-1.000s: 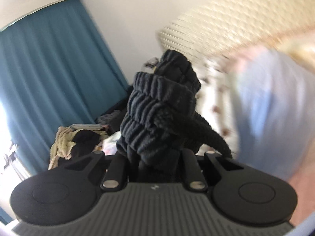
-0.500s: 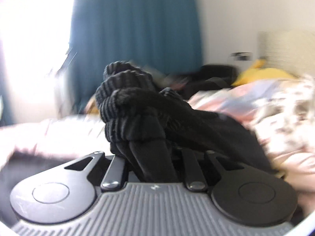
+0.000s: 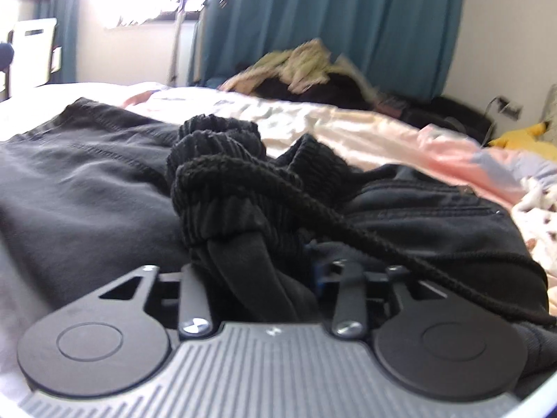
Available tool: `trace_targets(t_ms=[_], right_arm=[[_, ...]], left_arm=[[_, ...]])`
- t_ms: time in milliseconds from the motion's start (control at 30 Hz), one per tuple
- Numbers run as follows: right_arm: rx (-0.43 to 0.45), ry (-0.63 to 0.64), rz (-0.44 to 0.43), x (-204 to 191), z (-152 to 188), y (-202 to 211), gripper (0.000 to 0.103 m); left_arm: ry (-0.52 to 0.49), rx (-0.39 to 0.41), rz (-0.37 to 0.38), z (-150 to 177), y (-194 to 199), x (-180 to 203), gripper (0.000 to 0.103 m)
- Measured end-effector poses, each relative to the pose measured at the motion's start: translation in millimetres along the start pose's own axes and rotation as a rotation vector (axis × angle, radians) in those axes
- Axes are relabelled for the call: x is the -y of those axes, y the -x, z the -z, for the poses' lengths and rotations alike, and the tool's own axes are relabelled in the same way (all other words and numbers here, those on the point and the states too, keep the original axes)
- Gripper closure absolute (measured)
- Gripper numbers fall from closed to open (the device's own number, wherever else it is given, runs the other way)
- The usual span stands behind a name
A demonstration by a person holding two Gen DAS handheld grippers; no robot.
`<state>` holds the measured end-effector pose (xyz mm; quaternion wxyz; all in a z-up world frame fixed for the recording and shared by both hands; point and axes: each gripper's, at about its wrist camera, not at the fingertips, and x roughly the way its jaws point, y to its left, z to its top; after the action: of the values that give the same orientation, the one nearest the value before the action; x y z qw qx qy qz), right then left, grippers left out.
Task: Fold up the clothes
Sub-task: 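Lower the waistband onto the folded trousers and open the right gripper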
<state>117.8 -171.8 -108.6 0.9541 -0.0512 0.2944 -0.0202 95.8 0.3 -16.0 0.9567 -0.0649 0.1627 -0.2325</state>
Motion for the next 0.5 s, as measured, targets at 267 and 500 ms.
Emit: trace_targets(t_ms=[267,500], right_arm=[[-0.013,-0.185,-0.197,76,-4,83,0.015],[0.178,-0.250,0.131,126,20,102,0.015]], left_arm=[[-0.102,-0.047,0.002,27,-15,23,0.003],[-0.087,-0.093,-0.033,46,-36,43,0.015]])
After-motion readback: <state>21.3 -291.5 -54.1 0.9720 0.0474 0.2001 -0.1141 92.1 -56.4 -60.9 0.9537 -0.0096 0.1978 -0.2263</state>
